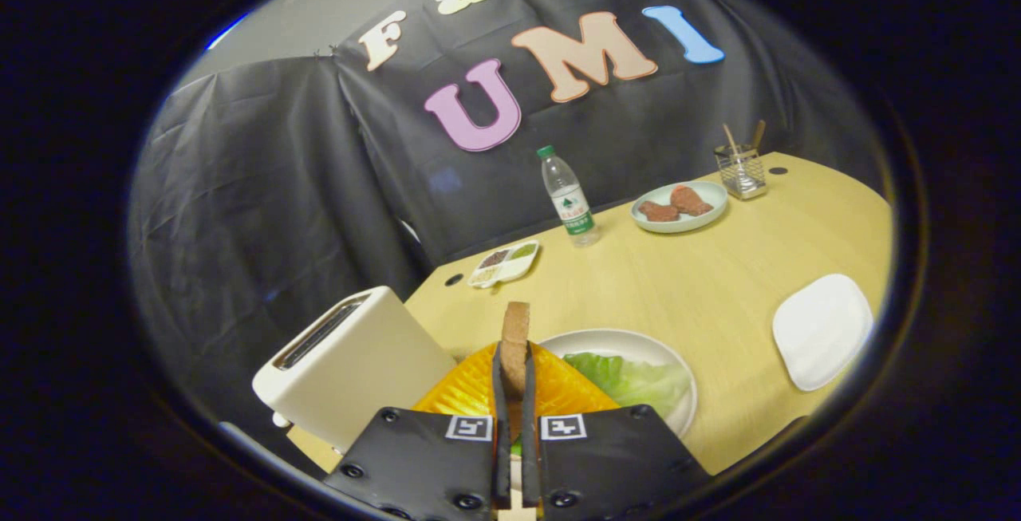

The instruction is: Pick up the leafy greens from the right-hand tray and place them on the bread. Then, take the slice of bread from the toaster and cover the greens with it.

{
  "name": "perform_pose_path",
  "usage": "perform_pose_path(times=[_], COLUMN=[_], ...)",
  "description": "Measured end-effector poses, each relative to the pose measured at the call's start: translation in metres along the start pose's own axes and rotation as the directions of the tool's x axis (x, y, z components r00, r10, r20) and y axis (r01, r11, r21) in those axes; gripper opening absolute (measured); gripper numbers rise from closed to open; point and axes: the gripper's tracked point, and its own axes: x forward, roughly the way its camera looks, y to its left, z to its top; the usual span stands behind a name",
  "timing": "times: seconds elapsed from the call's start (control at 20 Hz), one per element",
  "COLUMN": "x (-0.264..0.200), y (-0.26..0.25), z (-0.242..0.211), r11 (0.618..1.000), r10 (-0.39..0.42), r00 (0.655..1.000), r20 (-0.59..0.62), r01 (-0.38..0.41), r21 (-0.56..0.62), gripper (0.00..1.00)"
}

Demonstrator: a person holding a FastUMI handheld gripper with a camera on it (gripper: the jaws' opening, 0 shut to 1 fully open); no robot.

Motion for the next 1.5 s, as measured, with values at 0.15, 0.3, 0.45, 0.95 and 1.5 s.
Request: perform_pose_path(times=[0.15, 0.3, 0.45, 0.95, 1.5], x=[-0.002, -0.002, 0.000, -0.010, -0.037], y=[-0.022, -0.036, -0.048, -0.077, -0.079], z=[-0.007, -0.016, -0.029, -0.032, 0.044], r11=[0.995, 0.986, 0.976, 0.928, 0.917], r10=[-0.080, -0.130, -0.162, -0.254, -0.162], r00=[0.997, 0.991, 0.984, 0.964, 0.972], r20=[-0.009, -0.032, -0.072, -0.078, 0.169], r01=[0.079, 0.126, 0.150, 0.220, 0.211], r21=[-0.055, -0.107, -0.157, -0.300, -0.339], gripper=[0.08, 0.08, 0.13, 0.58, 0.99])
